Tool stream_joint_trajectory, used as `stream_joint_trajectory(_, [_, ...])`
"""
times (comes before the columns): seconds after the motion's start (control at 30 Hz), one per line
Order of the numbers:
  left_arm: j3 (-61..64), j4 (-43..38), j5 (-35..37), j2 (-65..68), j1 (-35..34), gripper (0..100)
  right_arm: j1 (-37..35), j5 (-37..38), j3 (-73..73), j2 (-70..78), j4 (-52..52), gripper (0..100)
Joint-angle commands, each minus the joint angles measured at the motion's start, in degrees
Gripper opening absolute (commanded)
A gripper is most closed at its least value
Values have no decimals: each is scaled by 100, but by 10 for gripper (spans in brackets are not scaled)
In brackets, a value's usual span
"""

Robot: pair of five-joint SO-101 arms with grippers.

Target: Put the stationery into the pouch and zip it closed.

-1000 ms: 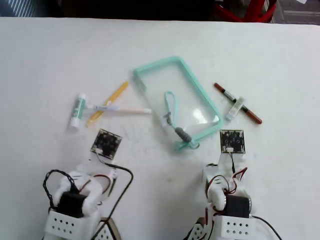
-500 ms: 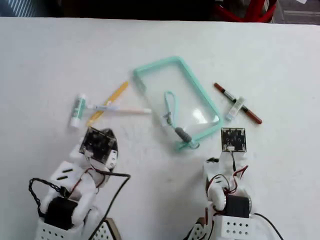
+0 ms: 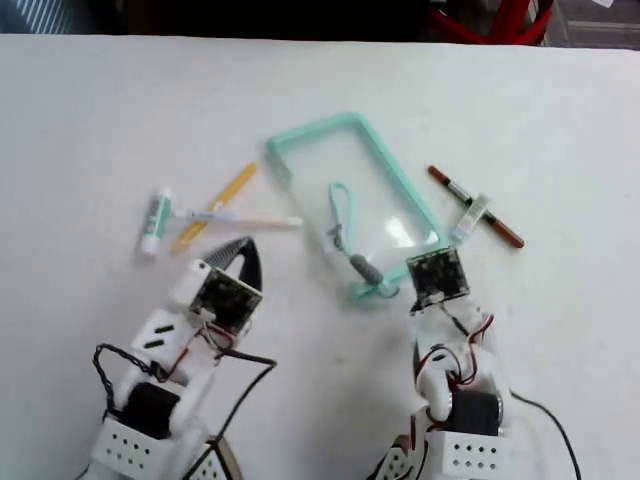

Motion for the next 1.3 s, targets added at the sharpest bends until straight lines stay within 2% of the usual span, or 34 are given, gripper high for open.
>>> stream_joint_trajectory(0.0, [-18, -220, 18, -48, -242, 28, -154, 369, -35, -48, -778, 28])
stream_joint_trajectory(0.1, [-18, -202, 9, -48, -295, 28, -426, 396, -316, -48, -207, 44])
stream_joint_trajectory(0.27, [-26, 114, -18, -48, -277, 28, -549, 378, -1292, 13, 681, 193])
stream_joint_trajectory(0.47, [-62, 308, -18, -48, -268, 45, -1314, 387, -2488, 488, 1446, 128])
stream_joint_trajectory(0.6, [-237, 651, 18, -48, -268, 128, -2026, 167, -3244, 1974, 1631, 126])
stream_joint_trajectory(0.73, [-246, 659, 26, -48, -268, 120, -2536, -343, -4404, 3890, 1648, 126])
stream_joint_trajectory(0.9, [-237, 659, 26, -48, -277, 120, -2607, -826, -5459, 6149, 1648, 132])
stream_joint_trajectory(1.0, [-229, 668, 26, -48, -268, 120, -2659, -1169, -5952, 7275, 1666, 204])
stream_joint_trajectory(1.13, [-114, 554, 18, -48, -268, 120, -2721, -897, -6690, 8391, 2000, 276])
stream_joint_trajectory(1.27, [-114, 536, 18, -48, -268, 120, -2809, -492, -7253, 9051, 2255, 260])
